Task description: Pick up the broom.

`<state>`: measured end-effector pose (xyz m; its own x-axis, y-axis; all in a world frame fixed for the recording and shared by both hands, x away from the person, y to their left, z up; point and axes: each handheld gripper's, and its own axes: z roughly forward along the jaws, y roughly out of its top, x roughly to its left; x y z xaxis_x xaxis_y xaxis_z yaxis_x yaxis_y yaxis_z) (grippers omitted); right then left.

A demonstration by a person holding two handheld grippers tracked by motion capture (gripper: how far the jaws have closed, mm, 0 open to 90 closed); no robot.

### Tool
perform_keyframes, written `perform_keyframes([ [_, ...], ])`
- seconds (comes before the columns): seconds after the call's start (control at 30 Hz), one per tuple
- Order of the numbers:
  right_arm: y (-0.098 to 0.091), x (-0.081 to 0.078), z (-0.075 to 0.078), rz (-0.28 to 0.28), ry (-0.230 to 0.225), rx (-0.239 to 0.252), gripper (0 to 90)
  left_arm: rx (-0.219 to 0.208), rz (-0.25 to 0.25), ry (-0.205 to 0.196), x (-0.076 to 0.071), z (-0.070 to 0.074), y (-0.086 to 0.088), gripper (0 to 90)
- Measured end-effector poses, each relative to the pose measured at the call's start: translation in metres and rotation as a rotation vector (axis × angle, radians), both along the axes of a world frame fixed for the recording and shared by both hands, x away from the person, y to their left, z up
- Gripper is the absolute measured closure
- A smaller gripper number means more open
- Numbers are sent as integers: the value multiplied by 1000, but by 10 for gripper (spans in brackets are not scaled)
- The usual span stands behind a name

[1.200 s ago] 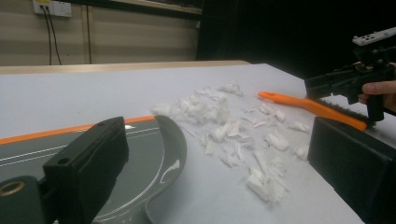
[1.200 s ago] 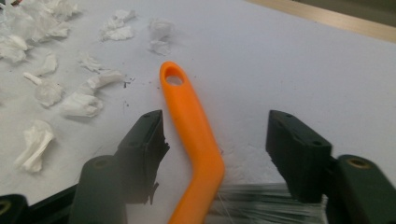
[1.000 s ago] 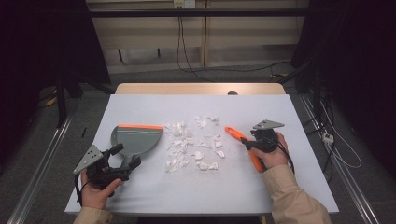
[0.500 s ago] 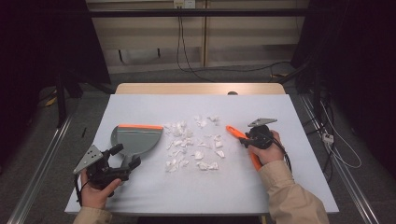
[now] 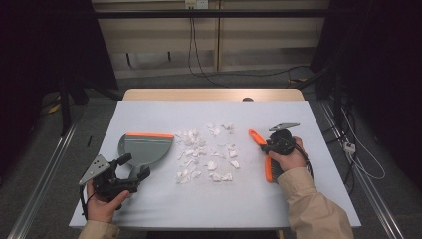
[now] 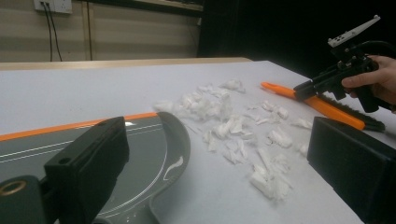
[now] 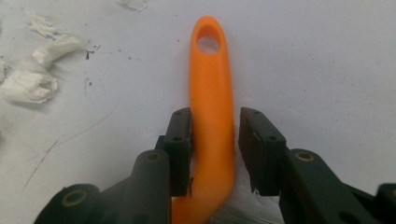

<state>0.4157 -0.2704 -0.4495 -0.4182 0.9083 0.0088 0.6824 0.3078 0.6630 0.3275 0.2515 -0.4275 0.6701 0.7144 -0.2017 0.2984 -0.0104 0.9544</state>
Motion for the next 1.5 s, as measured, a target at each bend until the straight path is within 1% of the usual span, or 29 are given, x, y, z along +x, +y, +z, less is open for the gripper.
perform_keyframes([
  [0.03,0,0,0,-5,6,3,660,-2,-2,1,0,0,0,52],
  [0.1,0,1,0,-1,18,3,658,2,-3,5,0,-1,0,52],
  [0.27,0,3,0,-11,33,12,668,6,-7,6,0,-1,-1,52],
  [0.43,2,4,3,-18,59,-12,686,1,-6,5,0,-1,0,52],
  [0.57,2,3,6,-19,92,-30,689,4,-7,5,0,-1,0,52],
  [0.67,2,3,7,-28,104,-25,690,7,-8,4,0,-1,-1,52],
  [0.87,5,6,7,-41,133,-40,696,14,-10,3,0,-1,-3,52],
  [0.9,5,7,7,-42,142,-31,695,16,-12,2,0,-1,-3,53],
  [0.93,3,8,6,-52,155,-10,696,14,-13,3,0,-1,-3,53],
  [1.07,2,8,5,-49,155,-3,697,15,-14,0,-1,0,-4,54],
  [1.1,1,8,5,-48,150,9,698,16,-14,0,-1,0,-3,54],
  [1.13,-1,8,5,-53,158,22,699,15,-13,0,-1,0,-3,54],
  [1.17,-1,9,4,-52,157,24,700,15,-14,1,-1,0,-3,54],
  [1.27,1,7,4,-60,149,12,701,16,-16,-3,-1,0,-4,54],
  [1.5,1,8,5,-63,152,9,704,13,-10,-8,-3,2,-4,54],
])
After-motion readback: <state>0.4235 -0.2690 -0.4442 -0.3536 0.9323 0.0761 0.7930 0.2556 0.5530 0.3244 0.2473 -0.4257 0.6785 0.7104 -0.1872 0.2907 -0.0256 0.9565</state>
